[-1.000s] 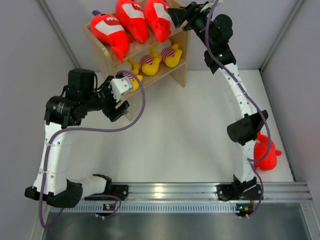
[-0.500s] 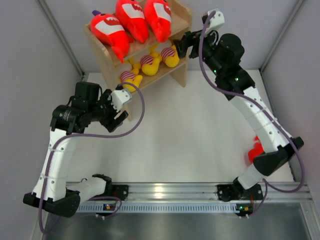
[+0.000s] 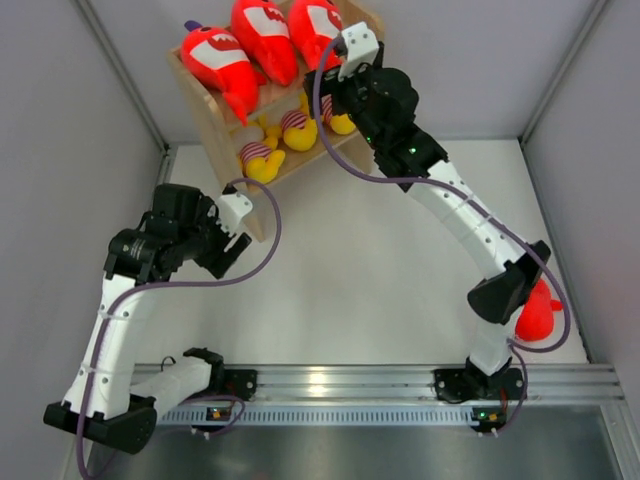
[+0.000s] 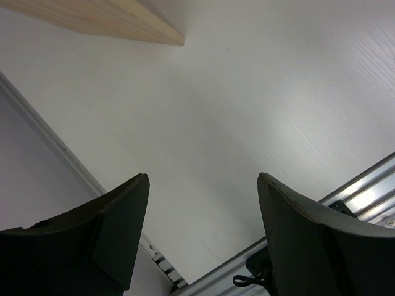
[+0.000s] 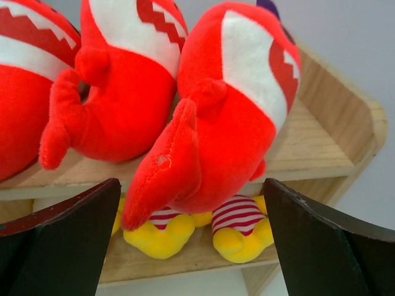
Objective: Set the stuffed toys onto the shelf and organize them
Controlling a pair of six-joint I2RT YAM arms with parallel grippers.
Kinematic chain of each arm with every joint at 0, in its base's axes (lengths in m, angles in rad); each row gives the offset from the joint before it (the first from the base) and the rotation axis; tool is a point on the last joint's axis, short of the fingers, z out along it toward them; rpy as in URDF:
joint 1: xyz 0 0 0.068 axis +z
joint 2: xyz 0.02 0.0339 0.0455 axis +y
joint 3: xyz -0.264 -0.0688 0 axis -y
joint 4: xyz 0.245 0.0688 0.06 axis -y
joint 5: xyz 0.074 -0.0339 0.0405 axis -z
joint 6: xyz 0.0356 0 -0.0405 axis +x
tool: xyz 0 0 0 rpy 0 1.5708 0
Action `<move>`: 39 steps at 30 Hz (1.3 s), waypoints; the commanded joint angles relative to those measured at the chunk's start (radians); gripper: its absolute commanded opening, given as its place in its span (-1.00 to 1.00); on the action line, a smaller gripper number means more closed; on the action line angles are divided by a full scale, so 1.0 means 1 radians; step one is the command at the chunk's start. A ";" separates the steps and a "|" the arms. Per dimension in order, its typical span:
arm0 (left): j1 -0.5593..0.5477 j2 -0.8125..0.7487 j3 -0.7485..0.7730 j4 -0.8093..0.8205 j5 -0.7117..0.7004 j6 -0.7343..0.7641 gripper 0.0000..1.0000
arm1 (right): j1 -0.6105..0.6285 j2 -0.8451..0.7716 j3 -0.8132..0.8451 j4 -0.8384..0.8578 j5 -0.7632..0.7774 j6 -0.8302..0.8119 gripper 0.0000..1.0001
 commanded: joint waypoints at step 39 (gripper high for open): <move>0.017 0.028 0.079 0.046 0.069 -0.006 0.54 | -0.167 0.370 0.448 0.156 -0.183 0.328 -0.14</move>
